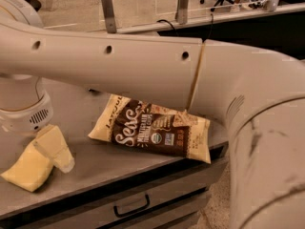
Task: Pick sponge
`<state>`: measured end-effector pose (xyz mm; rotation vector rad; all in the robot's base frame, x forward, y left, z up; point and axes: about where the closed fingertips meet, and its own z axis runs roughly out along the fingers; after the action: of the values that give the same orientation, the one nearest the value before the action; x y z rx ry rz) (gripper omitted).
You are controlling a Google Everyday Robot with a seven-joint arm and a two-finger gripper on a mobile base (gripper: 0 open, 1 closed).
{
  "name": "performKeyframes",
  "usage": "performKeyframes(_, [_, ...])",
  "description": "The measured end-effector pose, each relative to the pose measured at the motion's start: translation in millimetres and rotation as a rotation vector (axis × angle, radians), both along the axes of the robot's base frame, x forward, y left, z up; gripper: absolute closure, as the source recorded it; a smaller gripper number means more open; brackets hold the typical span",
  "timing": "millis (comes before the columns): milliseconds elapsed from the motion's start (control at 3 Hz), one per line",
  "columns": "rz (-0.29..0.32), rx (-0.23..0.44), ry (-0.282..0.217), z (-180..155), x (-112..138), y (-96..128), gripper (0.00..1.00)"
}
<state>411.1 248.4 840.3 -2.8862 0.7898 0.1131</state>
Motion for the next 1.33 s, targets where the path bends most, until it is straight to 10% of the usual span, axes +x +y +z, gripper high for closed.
performKeyframes(1333, [-0.086, 0.028, 0.002, 10, -22, -34, 0.88])
